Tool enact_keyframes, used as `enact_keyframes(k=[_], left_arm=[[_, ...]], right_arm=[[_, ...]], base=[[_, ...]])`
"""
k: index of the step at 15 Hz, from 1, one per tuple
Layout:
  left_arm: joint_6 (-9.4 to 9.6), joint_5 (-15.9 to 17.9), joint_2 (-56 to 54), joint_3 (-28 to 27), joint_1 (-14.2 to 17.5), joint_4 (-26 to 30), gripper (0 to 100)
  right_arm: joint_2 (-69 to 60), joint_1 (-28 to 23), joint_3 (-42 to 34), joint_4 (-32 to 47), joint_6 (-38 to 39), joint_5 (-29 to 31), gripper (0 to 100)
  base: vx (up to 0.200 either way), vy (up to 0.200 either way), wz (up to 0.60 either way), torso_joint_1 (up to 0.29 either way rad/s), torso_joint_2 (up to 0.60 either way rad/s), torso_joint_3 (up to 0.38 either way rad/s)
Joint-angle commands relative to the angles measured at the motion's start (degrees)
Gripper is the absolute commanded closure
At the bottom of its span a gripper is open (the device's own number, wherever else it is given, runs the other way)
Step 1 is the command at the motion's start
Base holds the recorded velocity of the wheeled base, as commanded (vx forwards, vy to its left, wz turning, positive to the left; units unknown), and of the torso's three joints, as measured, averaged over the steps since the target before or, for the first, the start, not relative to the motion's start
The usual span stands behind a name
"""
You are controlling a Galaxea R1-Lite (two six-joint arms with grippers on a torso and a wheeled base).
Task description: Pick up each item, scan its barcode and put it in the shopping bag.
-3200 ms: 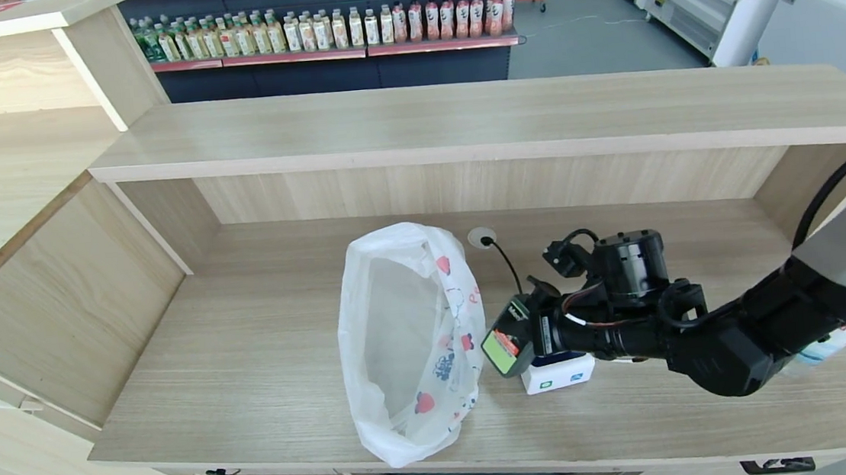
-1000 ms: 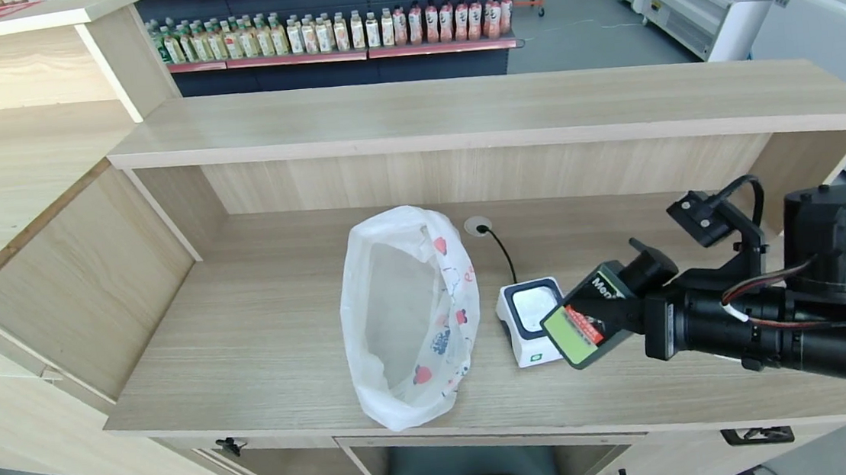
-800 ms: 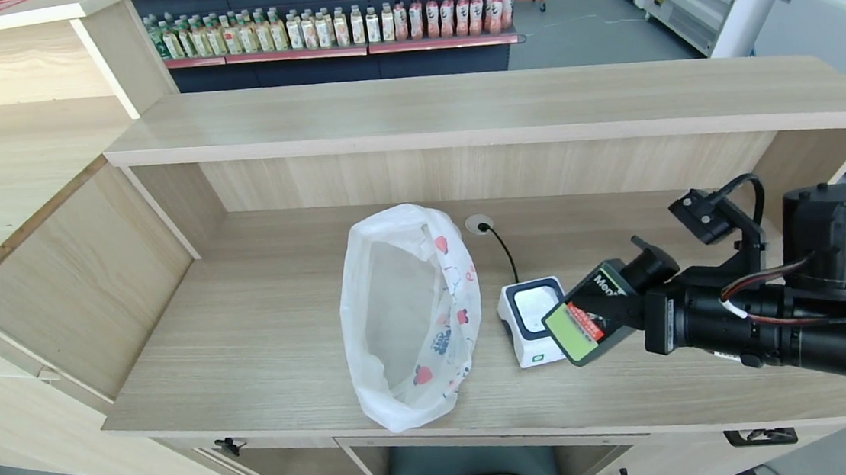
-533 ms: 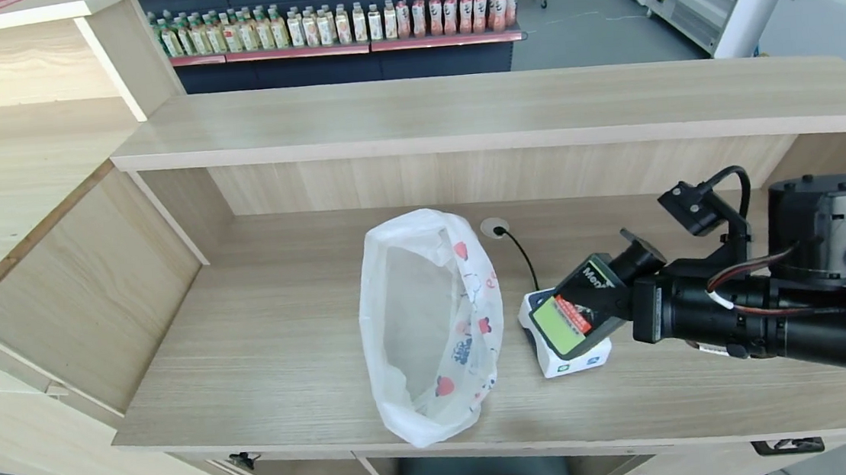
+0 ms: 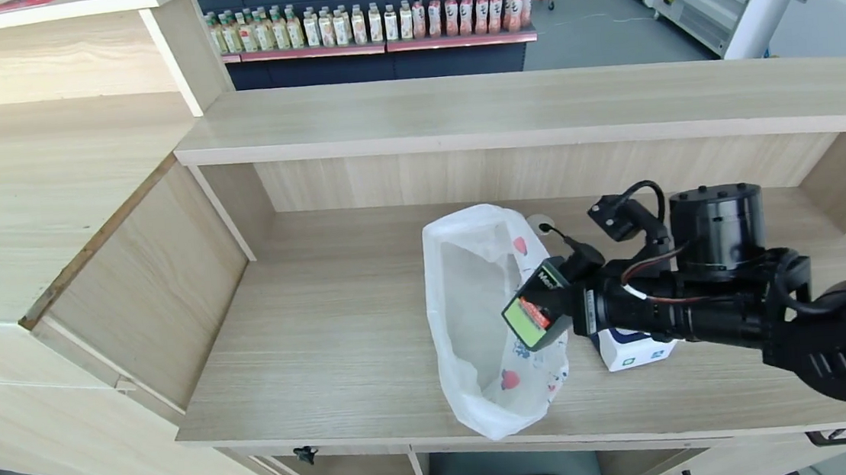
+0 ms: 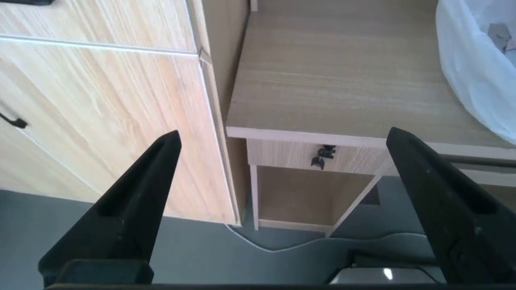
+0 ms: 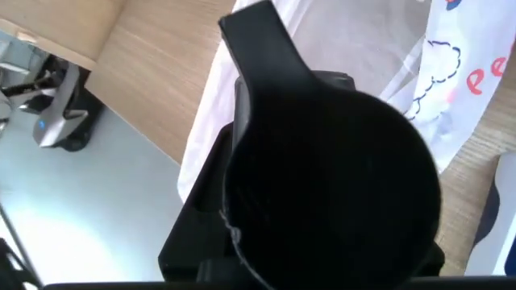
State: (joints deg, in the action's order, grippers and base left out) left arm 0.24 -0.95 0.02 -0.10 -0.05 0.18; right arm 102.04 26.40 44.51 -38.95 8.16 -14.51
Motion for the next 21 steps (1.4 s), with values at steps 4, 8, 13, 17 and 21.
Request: enact_keyframes(k=[4, 8, 13, 17, 21], left_arm=[[0.02, 0.0, 0.0, 0.0, 0.0, 0.0, 0], [0.02, 0.0, 0.0, 0.1, 0.0, 0.0, 0], [0.02, 0.0, 0.0, 0.0, 0.0, 0.0, 0], [0.02, 0.0, 0.0, 0.0, 0.0, 0.0, 0], [0.02, 0.0, 0.0, 0.0, 0.0, 0.0, 0]], right_arm=[[14.4, 2.8, 11.8, -0.2, -9.3, 3.1, 100], [19.8, 3.2, 15.5, -1.7, -16.3, 4.1, 100], [24.2, 3.3, 15.9, -5.8, -18.8, 6.7, 100], [25.8, 3.8, 19.0, -6.8, -19.1, 6.2, 0], [22.1, 4.5, 22.4, -6.8, -8.2, 5.2, 0]], base=[[0.000, 0.000, 0.00, 0.000, 0.00, 0.000], [0.000, 0.000, 0.00, 0.000, 0.00, 0.000], [0.000, 0.000, 0.00, 0.000, 0.00, 0.000], [0.000, 0.000, 0.00, 0.000, 0.00, 0.000], [0.000, 0.000, 0.00, 0.000, 0.00, 0.000]])
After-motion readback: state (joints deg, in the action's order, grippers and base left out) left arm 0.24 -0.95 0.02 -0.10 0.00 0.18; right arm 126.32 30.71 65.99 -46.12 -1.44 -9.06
